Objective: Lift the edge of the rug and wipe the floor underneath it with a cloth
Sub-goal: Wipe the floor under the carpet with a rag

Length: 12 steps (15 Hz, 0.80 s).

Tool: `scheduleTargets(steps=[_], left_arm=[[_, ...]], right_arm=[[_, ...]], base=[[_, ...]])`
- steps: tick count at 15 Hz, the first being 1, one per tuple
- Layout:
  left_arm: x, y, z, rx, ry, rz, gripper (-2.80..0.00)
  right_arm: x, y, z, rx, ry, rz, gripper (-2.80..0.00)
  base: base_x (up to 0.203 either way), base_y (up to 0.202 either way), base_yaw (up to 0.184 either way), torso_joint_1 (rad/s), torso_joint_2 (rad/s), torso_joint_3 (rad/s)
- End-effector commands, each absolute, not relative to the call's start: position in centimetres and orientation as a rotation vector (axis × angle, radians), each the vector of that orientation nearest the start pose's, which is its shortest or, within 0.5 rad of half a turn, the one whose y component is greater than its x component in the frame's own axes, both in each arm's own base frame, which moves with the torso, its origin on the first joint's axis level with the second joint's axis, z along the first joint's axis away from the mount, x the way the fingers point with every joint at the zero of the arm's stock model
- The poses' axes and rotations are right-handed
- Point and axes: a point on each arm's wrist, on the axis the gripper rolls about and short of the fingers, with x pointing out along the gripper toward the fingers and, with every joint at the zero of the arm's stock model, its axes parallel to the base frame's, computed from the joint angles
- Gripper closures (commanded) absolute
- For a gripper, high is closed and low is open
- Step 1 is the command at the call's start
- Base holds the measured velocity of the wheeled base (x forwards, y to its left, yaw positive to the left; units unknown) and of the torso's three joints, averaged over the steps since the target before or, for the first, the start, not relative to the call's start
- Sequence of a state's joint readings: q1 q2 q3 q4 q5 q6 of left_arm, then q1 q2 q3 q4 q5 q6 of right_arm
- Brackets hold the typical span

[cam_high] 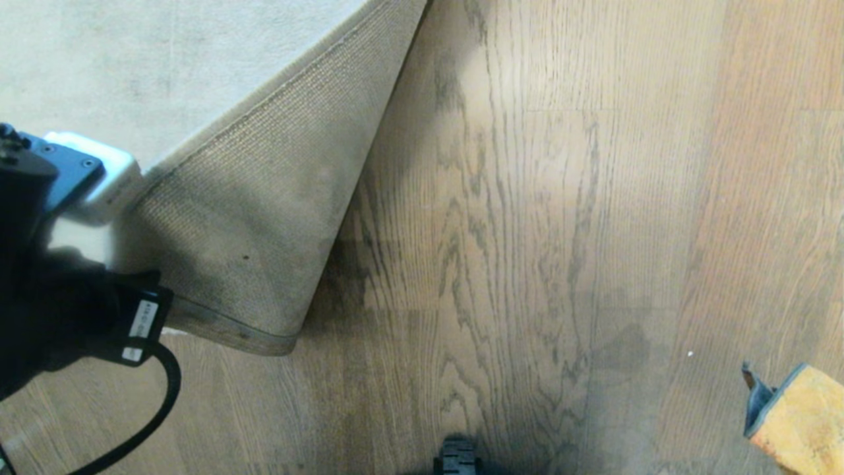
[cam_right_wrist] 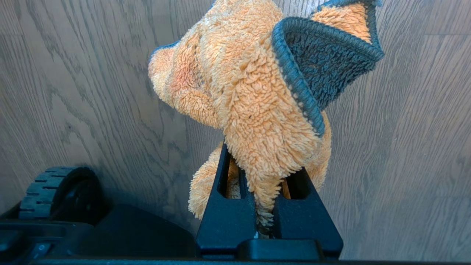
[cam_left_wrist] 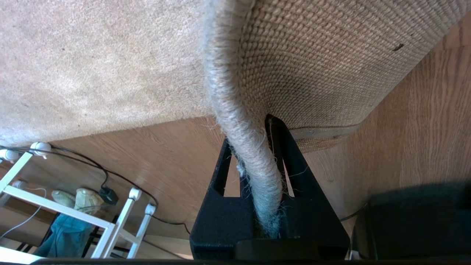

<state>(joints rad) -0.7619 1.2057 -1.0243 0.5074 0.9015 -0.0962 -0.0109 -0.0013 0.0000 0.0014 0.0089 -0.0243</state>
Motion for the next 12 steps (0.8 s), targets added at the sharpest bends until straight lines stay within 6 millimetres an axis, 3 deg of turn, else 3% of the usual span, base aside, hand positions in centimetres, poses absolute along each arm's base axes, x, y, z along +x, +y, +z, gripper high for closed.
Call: scheduleTargets(steps=[1, 7, 10, 12], left_arm=[[12.4, -9.4, 26.1, 0.428, 0.466, 0.161, 0.0], [13.0, -9.9, 25.8, 0.429, 0.467, 0.164, 0.0], [13.4, -10.2, 25.6, 0.436, 0.477, 0.165, 0.0], [13.8, -10.6, 25.4, 0.421, 0.485, 0.173, 0.0]], right_arm=[[-2.3, 0.0, 7.5, -0.035, 0.002, -0.002, 0.0], [-2.3, 0.0, 7.8, -0.058, -0.018, -0.002, 0.0], [-2.9, 0.2, 10.9, -0.005, -0.101, 0.093, 0.0], [-2.5, 0.4, 12.6, 0.027, -0.064, 0.163, 0.0]], base=[[0.0, 0.0, 0.0, 0.0, 0.0, 0.0], [0.0, 0.0, 0.0, 0.0, 0.0, 0.0], [0.0, 0.0, 0.0, 0.0, 0.0, 0.0], [0.0, 0.0, 0.0, 0.0, 0.0, 0.0]])
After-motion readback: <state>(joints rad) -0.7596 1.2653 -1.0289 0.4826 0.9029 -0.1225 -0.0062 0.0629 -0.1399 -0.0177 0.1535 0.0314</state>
